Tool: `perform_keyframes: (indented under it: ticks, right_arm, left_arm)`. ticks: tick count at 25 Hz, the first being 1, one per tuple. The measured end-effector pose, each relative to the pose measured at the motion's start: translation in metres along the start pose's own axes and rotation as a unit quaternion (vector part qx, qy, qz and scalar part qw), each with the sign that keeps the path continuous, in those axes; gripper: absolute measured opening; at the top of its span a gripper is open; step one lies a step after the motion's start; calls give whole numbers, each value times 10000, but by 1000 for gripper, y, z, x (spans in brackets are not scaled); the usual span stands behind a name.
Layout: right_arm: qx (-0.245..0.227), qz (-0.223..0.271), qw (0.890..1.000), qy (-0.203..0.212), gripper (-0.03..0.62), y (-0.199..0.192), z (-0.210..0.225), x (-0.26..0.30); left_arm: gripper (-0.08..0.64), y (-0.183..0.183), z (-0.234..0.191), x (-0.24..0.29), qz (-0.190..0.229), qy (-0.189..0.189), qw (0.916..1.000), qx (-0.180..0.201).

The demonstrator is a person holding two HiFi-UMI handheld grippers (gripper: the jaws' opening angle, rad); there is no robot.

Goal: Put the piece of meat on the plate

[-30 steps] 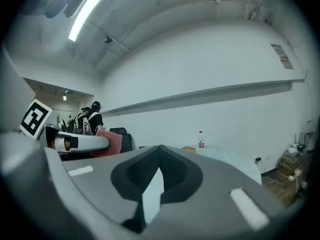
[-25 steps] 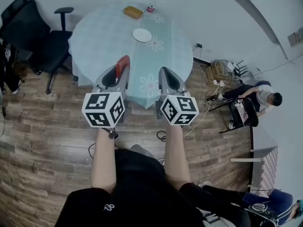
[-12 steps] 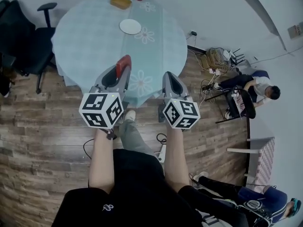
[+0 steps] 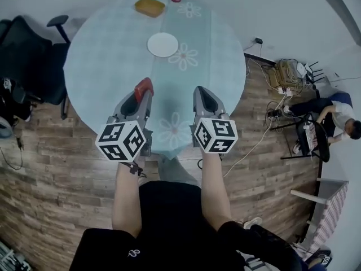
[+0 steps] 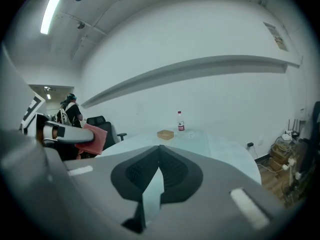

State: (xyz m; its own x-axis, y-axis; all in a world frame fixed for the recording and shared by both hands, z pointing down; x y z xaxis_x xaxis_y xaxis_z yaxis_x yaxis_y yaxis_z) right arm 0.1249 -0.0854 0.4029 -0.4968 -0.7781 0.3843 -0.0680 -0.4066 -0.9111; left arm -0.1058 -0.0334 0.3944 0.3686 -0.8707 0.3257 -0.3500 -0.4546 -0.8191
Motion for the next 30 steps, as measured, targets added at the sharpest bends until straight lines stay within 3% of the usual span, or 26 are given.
perform_keyframes:
  ticks: [3,7,14,20,23,27,30]
  right_arm:
    - [-149,-138,9998,47,8,20,39,38]
    - [121,-107,9997,199,8,40,69,81]
    - [117,-180,9964,816,8,39,41,135]
    - [146,-325,9986,-397,8,38,112,124]
    - [370,-330,9945,-924,8,32,141,107]
    - [524,-624,9904,-1116,8,8,145,100]
    - [564,-735,9896,-1097,8,0,137,99]
  left_arm:
    - [89,15,3,41,-36,221,9997,-67]
    - [89,34,13,67,-27,262,9996,-69]
    - [89,50,-23,91,-346,463,9982,-161]
    - [91,43,-47,151,-711,47,9953,-656]
    - [91,42,-65,194,-1115,-218,9919,-561]
    - [91,38,-94,250,-1518,-452,9843,-774]
    - [91,27,-118,284,-1874,-416,9777,-847]
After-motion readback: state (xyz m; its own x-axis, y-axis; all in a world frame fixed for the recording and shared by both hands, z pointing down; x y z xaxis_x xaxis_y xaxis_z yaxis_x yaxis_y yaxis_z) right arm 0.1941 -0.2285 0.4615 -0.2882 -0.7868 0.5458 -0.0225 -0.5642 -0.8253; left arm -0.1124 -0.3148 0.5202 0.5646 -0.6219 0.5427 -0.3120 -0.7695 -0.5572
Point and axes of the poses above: the fingertips, and each gripper's own axes: x forward along the fingers, z to its right, y out of its top, the point moved 9 cm from there along -x, backward along the fingers, and after that the axes turned 8 degrees about -z, right-handed, at the moved point
